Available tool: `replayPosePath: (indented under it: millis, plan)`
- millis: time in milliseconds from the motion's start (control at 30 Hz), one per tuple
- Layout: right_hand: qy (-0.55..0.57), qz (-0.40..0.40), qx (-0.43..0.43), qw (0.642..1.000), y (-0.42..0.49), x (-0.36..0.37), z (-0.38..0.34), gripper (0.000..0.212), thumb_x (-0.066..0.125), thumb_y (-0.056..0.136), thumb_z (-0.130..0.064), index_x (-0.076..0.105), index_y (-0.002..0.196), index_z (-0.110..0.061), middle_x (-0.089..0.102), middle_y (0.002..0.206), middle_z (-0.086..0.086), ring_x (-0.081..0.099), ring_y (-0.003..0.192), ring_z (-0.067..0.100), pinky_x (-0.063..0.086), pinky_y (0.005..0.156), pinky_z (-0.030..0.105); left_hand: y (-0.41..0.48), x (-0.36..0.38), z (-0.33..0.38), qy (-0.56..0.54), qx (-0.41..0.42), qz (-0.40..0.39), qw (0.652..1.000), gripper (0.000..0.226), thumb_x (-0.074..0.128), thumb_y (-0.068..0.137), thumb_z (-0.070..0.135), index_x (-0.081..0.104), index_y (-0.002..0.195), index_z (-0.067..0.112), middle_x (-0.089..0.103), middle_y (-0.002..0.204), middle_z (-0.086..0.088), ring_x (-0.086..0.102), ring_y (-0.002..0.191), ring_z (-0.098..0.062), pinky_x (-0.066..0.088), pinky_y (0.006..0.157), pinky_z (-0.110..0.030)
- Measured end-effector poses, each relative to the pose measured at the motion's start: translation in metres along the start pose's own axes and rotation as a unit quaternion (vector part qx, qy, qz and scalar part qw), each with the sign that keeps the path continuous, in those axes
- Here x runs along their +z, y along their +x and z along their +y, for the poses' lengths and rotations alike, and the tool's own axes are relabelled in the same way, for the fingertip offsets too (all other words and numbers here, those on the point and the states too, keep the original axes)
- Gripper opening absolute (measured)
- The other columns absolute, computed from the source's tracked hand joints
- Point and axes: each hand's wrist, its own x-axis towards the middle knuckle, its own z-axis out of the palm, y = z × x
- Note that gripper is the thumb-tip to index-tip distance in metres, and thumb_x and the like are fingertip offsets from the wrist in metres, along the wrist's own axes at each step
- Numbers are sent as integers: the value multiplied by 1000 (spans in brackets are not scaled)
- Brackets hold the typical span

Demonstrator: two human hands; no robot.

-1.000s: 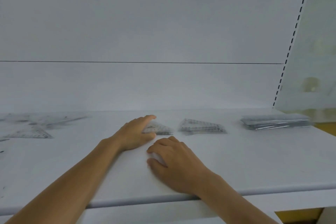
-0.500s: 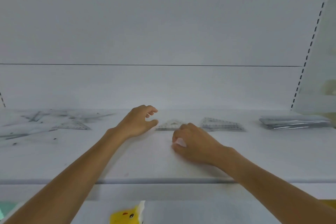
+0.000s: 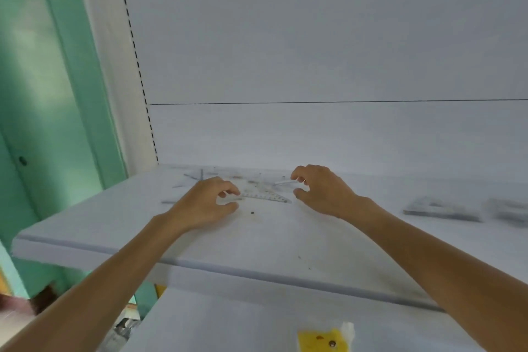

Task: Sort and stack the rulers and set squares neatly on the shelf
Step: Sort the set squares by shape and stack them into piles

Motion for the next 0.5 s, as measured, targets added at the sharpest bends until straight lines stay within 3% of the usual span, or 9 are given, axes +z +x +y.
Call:
replayPosePath:
  millis: [167, 333, 500]
  plan:
    - [3, -50, 34, 998, 38, 28, -36, 35, 58, 88, -31, 54, 118, -14, 55, 122, 6, 52, 110, 21, 44, 93, 34, -6, -28, -70, 7, -6, 2, 1000, 25, 65, 83, 29, 62, 108, 27, 57, 112, 8, 50, 96, -6, 38, 82, -20]
    - [6, -109, 101, 989, 62, 48, -54, 46, 63, 84, -38, 52, 122, -14, 52, 126, 7, 50, 115, 22, 40, 91, 29, 0, -39, -104, 8, 0, -25, 1000, 36, 62, 82, 46, 59, 115, 31, 55, 120, 6, 47, 103, -5, 34, 86, -21]
    - [-13, -85, 106, 991, 75, 61, -63, 30, 63, 86, -33, 62, 111, -16, 56, 124, 4, 52, 113, 19, 38, 88, 25, 10, -33, -112, 18, -14, -78, 997, 58, 58, 76, 63, 49, 127, 38, 51, 129, 2, 46, 120, -17, 38, 96, -33]
